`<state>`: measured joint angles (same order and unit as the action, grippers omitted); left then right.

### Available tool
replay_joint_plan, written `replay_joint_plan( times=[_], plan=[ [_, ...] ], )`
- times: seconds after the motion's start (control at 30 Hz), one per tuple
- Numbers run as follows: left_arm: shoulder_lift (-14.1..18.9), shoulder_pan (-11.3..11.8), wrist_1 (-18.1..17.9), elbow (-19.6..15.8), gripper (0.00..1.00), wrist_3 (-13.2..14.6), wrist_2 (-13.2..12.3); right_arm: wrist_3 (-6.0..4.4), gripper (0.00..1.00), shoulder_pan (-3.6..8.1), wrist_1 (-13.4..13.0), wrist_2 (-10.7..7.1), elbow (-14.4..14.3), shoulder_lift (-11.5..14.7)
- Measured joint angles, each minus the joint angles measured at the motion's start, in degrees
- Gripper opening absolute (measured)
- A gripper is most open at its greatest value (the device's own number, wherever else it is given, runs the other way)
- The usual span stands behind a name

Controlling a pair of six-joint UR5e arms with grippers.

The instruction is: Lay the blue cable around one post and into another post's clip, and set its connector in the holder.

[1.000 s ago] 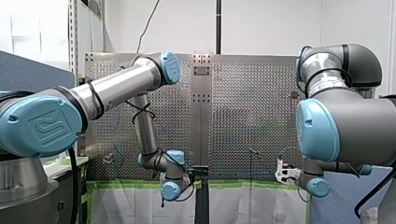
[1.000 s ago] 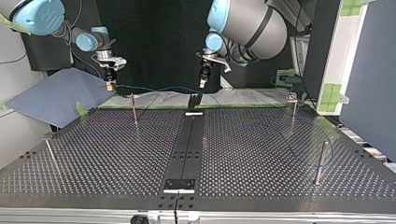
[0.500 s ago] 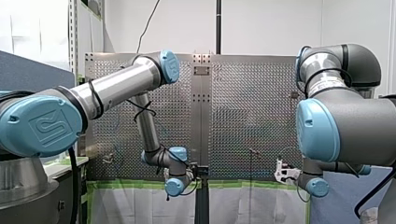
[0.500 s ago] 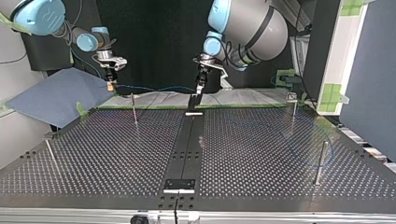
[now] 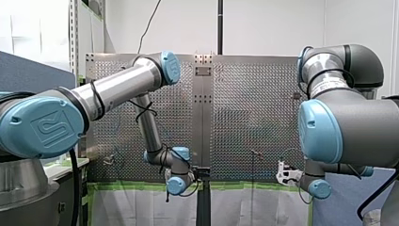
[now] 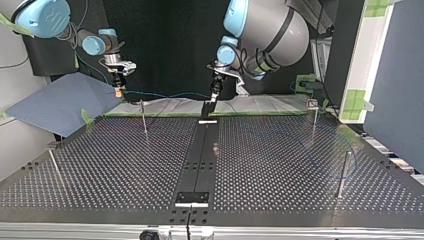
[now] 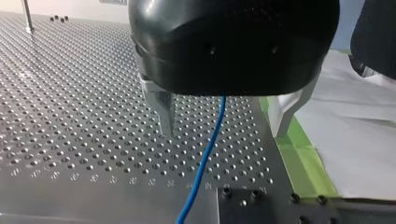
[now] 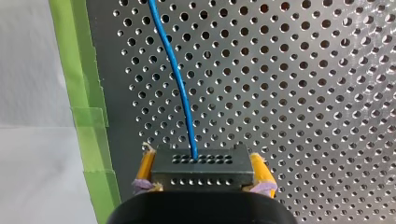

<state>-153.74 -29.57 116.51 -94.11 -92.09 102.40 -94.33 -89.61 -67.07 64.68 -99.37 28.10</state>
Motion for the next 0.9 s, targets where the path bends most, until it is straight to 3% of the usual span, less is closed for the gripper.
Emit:
replay_joint_plan(
  times=[0.2, 0.3, 0.37, 0.4, 0.47, 0.5, 0.57, 0.6, 0.63, 0.67, 0.7, 0.73, 0.9],
  plan=[
    [0.0, 0.3, 1.7, 1.6, 0.99, 0.6, 0.0, 0.00, 0.00, -0.06, 0.0, 0.01, 0.0, 0.0],
    [0.0, 0.3, 2.0, 2.1, 0.92, 0.5, 0.0, 0.00, 0.00, -0.05, 0.0, -0.01, 0.0, 0.0],
    [0.0, 0.3, 2.2, 2.2, 0.79, 0.5, -0.1, 0.00, 0.00, -0.04, 0.1, 0.00, 0.0, 0.0],
    [0.0, 0.3, 2.2, 2.3, 0.79, 0.5, -0.1, 0.00, 0.00, -0.04, 0.1, 0.00, 0.0, 0.0],
    [0.0, 0.3, 2.2, 2.3, 0.58, 0.5, -0.2, 0.00, 0.00, -0.06, 0.1, 0.03, 0.0, 0.0],
    [0.0, 0.3, 2.2, 2.3, 0.58, 0.6, -0.4, 0.00, 0.00, -0.06, 0.1, 0.05, 0.0, 0.0],
    [0.0, 0.2, 2.2, 2.3, 0.46, 0.6, -1.0, 0.00, 0.00, -0.03, 0.1, 0.12, 0.0, 0.0],
    [0.1, 0.2, 2.2, 2.3, 0.46, 0.6, -1.3, 0.00, 0.00, -0.01, 0.1, 0.16, 0.0, 0.0],
    [0.1, 0.1, 2.2, 2.3, 0.21, 0.7, -1.6, 0.00, 0.00, 0.01, 0.1, 0.20, 0.0, 0.0],
    [0.1, 0.1, 2.1, 2.3, 0.13, 0.7, -1.8, 0.00, 0.00, 0.03, 0.1, 0.22, 0.0, 0.0],
    [0.1, 0.0, 2.1, 2.3, 0.13, 0.7, -2.0, 0.00, 0.00, 0.05, 0.1, 0.24, 0.0, 0.0],
    [0.1, 0.0, 2.1, 2.3, 0.06, 0.8, -2.1, 0.00, 0.00, 0.07, 0.1, 0.26, 0.0, 0.0],
    [0.1, -0.1, 2.1, 2.3, 0.11, 0.8, -2.6, -0.02, 0.00, 0.30, 0.1, 0.34, 0.0, 0.0]
  ],
)
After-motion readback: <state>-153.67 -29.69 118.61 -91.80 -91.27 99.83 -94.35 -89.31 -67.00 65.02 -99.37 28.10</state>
